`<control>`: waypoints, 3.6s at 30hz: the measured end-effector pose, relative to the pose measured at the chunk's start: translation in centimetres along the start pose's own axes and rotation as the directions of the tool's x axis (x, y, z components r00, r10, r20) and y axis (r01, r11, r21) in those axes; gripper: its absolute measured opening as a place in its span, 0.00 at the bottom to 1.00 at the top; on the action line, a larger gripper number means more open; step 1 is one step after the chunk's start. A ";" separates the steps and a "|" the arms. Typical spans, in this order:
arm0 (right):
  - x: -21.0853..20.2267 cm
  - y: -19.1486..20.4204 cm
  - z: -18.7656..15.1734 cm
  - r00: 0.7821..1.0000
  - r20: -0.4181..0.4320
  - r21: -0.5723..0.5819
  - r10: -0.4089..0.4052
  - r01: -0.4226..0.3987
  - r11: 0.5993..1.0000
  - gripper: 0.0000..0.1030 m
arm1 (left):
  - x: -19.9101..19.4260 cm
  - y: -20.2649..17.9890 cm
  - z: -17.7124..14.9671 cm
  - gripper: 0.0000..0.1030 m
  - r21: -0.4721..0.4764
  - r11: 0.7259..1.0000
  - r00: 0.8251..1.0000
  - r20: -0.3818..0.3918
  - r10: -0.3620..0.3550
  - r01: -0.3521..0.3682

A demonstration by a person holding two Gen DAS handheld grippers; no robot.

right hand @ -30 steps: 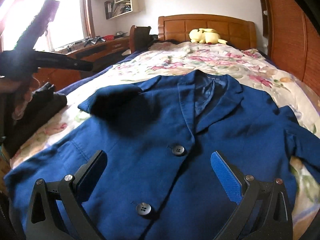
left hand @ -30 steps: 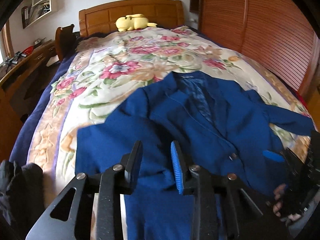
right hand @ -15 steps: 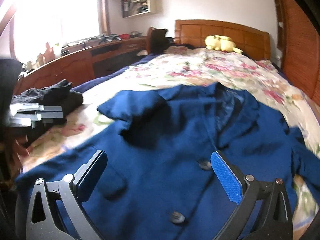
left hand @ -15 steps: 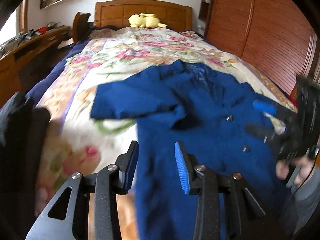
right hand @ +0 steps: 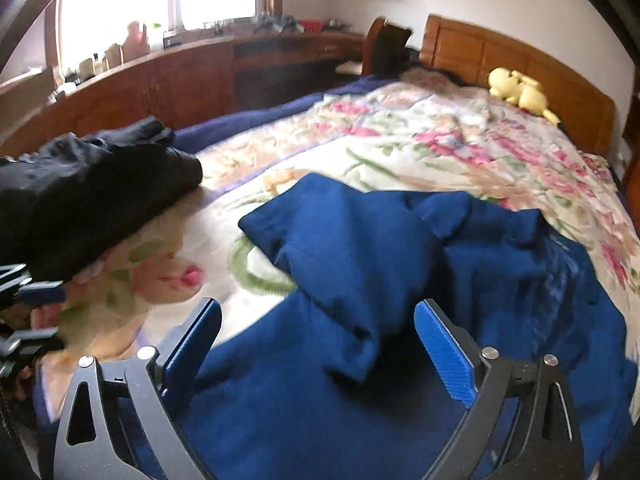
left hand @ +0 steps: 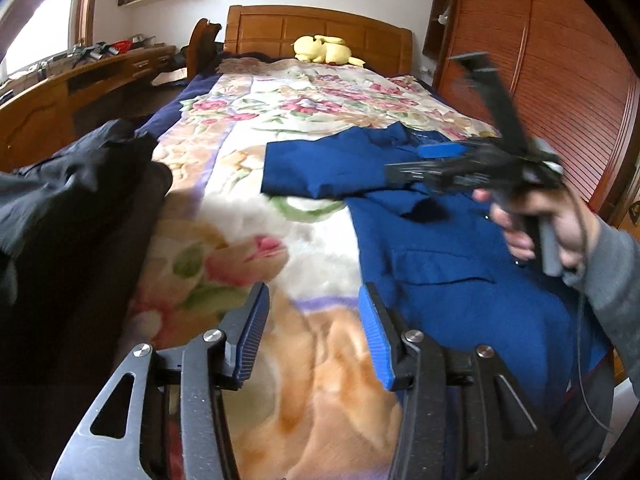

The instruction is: Fold large clothes

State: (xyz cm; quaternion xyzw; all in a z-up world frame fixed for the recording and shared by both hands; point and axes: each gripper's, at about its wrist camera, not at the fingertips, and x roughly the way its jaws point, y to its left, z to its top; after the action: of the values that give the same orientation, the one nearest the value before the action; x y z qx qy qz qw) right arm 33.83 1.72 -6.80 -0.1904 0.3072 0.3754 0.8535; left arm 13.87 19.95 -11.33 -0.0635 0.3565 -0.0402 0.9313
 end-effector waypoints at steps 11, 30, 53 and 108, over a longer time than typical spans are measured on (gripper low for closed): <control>4.7 -0.2 1.5 0.978 -0.079 -0.067 -0.196 0.191 0.979 0.14 | -0.9 0.2 -2.3 0.50 -0.003 1.000 1.000 -0.002 -0.001 0.001; -4.5 -7.8 -2.9 0.988 0.066 0.223 -0.137 0.119 0.968 0.15 | -1.6 -4.8 -0.7 0.51 0.048 0.997 0.998 0.034 -0.055 0.053; -0.1 -3.7 -0.2 1.000 -0.001 0.013 0.018 -0.018 1.000 0.62 | -2.3 -5.7 -0.8 0.52 0.047 0.997 0.997 0.039 -0.069 0.067; -18.3 -9.0 -17.3 0.987 0.034 0.228 -0.155 0.144 0.963 0.69 | -0.8 -12.1 -0.9 0.53 0.089 0.993 0.996 0.013 -0.083 0.082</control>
State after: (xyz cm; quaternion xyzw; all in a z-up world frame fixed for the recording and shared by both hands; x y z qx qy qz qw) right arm 24.37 -23.27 -6.47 -0.1057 0.3104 0.2776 0.9030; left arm 12.30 7.98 -9.71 -0.0371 0.3436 -0.0939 0.9337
